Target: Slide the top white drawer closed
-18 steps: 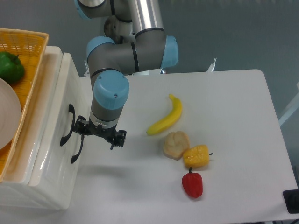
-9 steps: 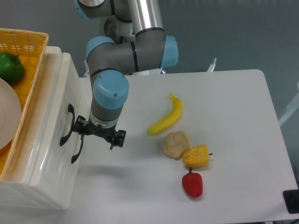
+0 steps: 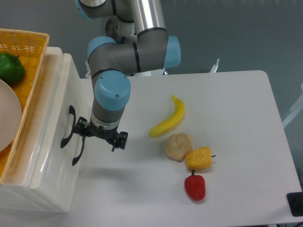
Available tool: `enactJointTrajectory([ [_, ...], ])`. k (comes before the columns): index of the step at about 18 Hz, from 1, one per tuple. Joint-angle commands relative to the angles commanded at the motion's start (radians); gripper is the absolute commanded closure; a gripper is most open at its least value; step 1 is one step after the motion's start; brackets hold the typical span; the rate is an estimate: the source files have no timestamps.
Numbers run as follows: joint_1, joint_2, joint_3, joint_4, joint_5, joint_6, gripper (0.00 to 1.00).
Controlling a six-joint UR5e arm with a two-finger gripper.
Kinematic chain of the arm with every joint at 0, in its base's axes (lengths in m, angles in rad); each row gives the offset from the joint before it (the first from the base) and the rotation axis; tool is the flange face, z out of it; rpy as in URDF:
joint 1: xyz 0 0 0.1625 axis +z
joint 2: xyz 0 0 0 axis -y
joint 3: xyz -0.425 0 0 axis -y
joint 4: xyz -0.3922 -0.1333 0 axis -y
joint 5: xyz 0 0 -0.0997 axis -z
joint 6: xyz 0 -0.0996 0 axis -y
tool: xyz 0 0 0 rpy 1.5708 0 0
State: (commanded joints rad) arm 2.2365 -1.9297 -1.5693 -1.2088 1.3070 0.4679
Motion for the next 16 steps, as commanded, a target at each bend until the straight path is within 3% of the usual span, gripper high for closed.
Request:
enactJointTrajectory([
  [9, 0.086, 0.003, 0.034, 0.003, 0.012, 0.093, 0.00],
  [16, 0.140, 0.021, 0.049, -0.005, 0.173, 0.228, 0.00],
])
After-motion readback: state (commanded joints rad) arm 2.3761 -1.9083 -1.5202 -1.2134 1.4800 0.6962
